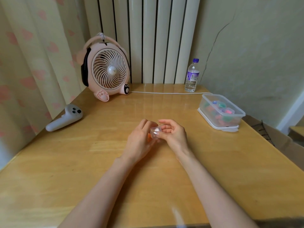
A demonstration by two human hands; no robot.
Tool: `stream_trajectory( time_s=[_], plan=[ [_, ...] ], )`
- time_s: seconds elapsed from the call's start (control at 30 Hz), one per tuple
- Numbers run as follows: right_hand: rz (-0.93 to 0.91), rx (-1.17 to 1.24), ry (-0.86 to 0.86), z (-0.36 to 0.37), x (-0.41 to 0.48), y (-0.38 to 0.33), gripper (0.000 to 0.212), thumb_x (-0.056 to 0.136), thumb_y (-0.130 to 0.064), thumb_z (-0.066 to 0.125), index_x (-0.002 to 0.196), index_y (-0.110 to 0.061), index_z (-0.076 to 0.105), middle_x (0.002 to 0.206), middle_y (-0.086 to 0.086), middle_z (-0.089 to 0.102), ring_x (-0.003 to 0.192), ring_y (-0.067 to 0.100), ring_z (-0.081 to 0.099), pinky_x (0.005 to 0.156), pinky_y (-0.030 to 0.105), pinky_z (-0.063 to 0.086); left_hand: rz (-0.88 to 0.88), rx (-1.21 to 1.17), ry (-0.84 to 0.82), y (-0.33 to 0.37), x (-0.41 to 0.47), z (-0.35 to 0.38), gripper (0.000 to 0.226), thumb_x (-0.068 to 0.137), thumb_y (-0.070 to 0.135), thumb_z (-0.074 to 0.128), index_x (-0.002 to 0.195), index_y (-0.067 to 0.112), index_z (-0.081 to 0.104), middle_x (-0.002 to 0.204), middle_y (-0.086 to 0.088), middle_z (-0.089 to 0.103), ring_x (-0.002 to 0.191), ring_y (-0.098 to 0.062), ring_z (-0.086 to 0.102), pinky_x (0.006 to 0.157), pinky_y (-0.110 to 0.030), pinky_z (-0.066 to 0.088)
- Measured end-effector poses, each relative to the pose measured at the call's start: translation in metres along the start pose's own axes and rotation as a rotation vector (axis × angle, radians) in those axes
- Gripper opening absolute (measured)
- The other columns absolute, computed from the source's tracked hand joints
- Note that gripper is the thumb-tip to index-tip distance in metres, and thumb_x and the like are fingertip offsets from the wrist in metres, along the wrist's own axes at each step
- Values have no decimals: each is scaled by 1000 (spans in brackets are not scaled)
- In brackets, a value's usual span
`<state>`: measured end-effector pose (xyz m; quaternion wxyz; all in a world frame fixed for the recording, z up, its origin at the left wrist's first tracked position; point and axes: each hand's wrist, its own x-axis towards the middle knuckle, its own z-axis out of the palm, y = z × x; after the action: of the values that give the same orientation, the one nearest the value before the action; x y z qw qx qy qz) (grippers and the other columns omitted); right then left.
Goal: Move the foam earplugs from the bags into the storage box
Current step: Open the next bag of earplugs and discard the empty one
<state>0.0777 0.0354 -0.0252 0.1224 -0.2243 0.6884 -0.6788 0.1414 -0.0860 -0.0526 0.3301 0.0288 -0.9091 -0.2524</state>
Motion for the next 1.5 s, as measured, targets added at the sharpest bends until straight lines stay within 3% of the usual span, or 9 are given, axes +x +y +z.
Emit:
stream_trajectory(
  time_s=[0.27,0.4,0.47,0.53,0.7,0.97,1.17,1.4,1.5],
  plan=[
    [-28,-48,39,5,2,3,29,76,-4,72,98,-20,63,76,4,63,66,17,63,57,23,49,-5,-179,61,4,3,-3,44,74,8,74,115,19,62,99,0,55,81,-15,59,74,-29,51],
    [-9,-34,65,4,4,4,36,75,1,70,100,-22,59,87,13,66,80,31,69,58,33,52,-36,-254,39,5,3,3,55,70,18,80,117,10,55,109,0,54,89,-10,57,74,-12,47],
    [-6,-55,52,6,2,4,36,74,1,72,96,-23,60,88,14,67,78,29,68,60,34,54,-63,-200,65,5,2,6,47,70,20,78,109,10,53,105,2,48,89,-12,54,73,-21,50],
    [-22,-112,45,7,1,5,36,70,-2,77,88,-29,62,74,7,66,73,26,67,76,41,55,-48,-121,88,6,2,5,37,72,25,67,103,12,51,101,2,47,89,-16,53,71,-34,52],
    [-36,-165,24,10,1,7,39,67,-3,78,83,-34,60,60,-2,59,70,20,63,84,46,53,-17,79,92,12,1,-2,33,74,17,63,105,13,54,104,-2,48,95,-20,51,62,-38,48],
    [18,-24,-49,6,-4,-1,16,84,-8,67,99,-11,64,67,4,60,53,11,59,62,26,54,-47,-7,92,4,3,-3,40,66,28,81,96,11,62,91,-2,55,80,-19,55,66,-36,50],
    [97,26,-102,4,-5,-3,12,91,-9,59,103,-8,62,79,8,64,55,12,57,61,24,55,-41,-94,109,3,5,-5,37,62,28,84,85,7,64,78,-3,60,65,-12,53,62,-24,46],
    [158,177,-165,0,-3,-2,14,92,-10,57,105,-7,61,85,10,67,57,8,62,65,26,59,-77,-227,80,4,4,-8,41,59,28,86,87,12,61,83,4,64,77,-4,57,67,-11,43],
    [104,45,-76,1,0,1,13,89,-15,62,101,-12,62,91,12,68,65,12,61,60,24,54,-162,-222,102,5,4,-12,43,64,35,82,91,15,55,87,7,64,81,-6,60,67,-18,43]
  ],
)
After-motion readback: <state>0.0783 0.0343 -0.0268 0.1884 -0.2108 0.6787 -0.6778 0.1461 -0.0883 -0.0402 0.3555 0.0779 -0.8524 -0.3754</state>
